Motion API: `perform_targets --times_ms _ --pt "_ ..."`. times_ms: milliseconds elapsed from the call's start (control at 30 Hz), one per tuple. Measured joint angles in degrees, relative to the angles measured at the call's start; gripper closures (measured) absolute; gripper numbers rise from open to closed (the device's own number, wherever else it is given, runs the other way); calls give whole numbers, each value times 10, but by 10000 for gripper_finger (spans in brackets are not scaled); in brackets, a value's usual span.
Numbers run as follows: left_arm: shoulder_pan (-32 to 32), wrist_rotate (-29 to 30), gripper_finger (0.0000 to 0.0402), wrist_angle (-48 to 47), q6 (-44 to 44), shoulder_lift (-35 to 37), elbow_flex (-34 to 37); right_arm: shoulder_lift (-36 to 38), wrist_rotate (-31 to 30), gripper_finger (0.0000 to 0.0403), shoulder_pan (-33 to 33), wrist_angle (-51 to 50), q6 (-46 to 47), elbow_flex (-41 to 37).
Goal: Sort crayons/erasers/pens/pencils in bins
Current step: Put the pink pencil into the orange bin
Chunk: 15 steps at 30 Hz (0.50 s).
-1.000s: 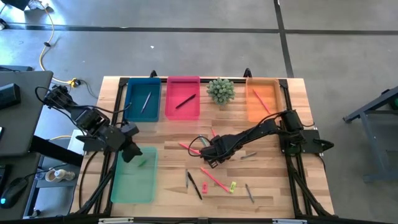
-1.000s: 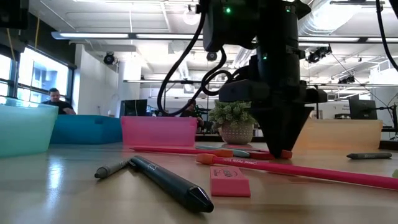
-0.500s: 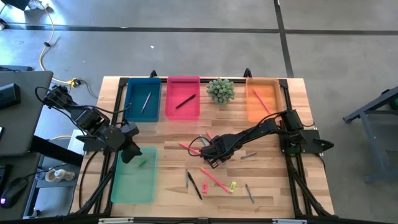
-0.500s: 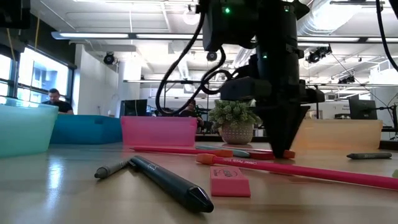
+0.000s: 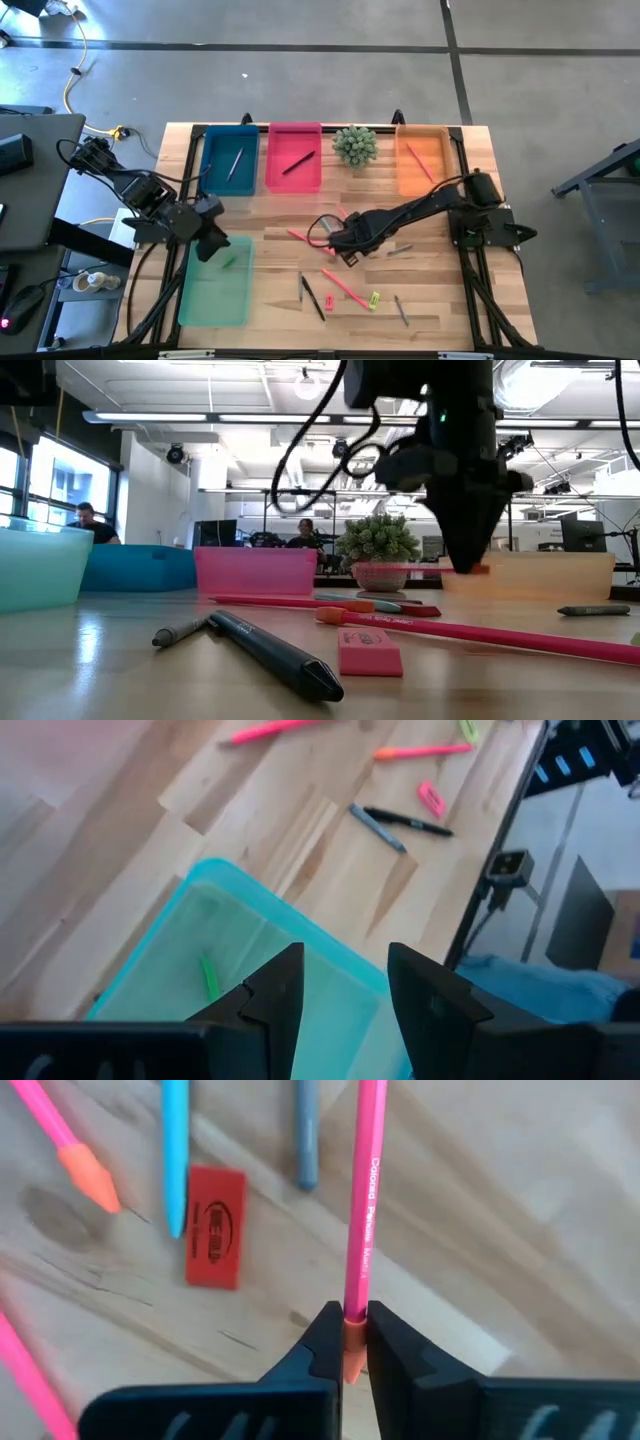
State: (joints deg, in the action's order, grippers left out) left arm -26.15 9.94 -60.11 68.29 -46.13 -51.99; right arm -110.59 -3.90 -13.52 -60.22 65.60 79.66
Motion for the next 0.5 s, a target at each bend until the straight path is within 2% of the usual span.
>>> perform_targets --times_ms 300,500 --pt "0 63 268 0 0 0 0 93 -90 394 0 -68 4 0" --pt "23 74 268 0 -2 0 0 173 -170 394 1 -130 4 1"
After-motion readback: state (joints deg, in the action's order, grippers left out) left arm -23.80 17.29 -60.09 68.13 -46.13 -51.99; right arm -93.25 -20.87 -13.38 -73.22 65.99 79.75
